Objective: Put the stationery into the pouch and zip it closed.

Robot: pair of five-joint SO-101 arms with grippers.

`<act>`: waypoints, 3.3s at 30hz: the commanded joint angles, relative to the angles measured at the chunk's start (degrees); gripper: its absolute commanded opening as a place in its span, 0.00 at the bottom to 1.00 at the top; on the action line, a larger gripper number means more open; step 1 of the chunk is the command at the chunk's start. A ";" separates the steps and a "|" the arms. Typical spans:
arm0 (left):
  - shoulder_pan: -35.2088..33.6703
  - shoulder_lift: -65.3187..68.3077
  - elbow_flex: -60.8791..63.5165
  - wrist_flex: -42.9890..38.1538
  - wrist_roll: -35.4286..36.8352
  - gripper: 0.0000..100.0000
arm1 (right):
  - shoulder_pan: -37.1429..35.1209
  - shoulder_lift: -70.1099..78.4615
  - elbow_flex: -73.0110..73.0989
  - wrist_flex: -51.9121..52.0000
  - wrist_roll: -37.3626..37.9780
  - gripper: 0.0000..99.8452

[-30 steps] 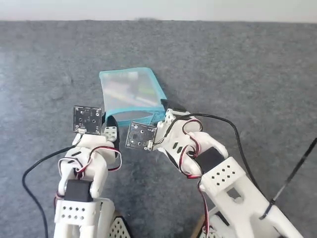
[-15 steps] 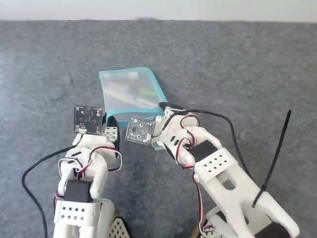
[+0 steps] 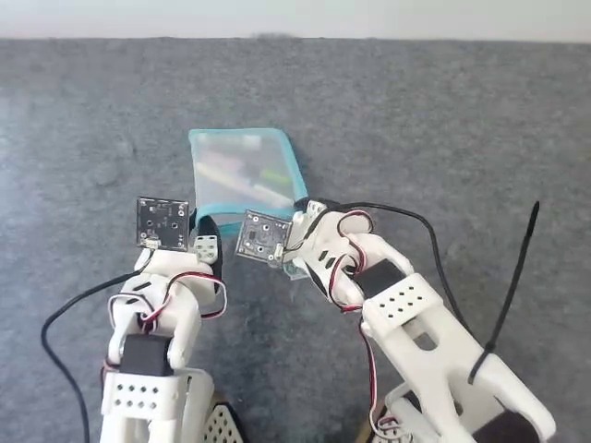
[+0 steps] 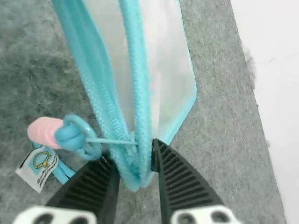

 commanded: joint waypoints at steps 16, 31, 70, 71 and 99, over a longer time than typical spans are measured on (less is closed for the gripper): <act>0.53 -1.41 -8.22 2.64 -0.26 0.21 | 4.00 0.04 -3.08 5.32 -8.53 0.01; 0.62 -17.76 -14.11 15.03 -1.85 0.21 | 4.79 0.04 -18.20 25.54 -19.60 0.01; 19.60 0.09 -1.98 -0.35 -5.80 0.16 | 2.86 7.16 -39.82 48.04 -27.69 0.01; 19.60 0.09 -1.89 -0.79 -5.80 0.16 | 2.33 7.16 -39.82 48.13 -27.60 0.01; 12.40 -0.26 0.13 -4.31 -5.89 0.01 | 10.07 2.15 -20.04 35.03 -22.07 0.01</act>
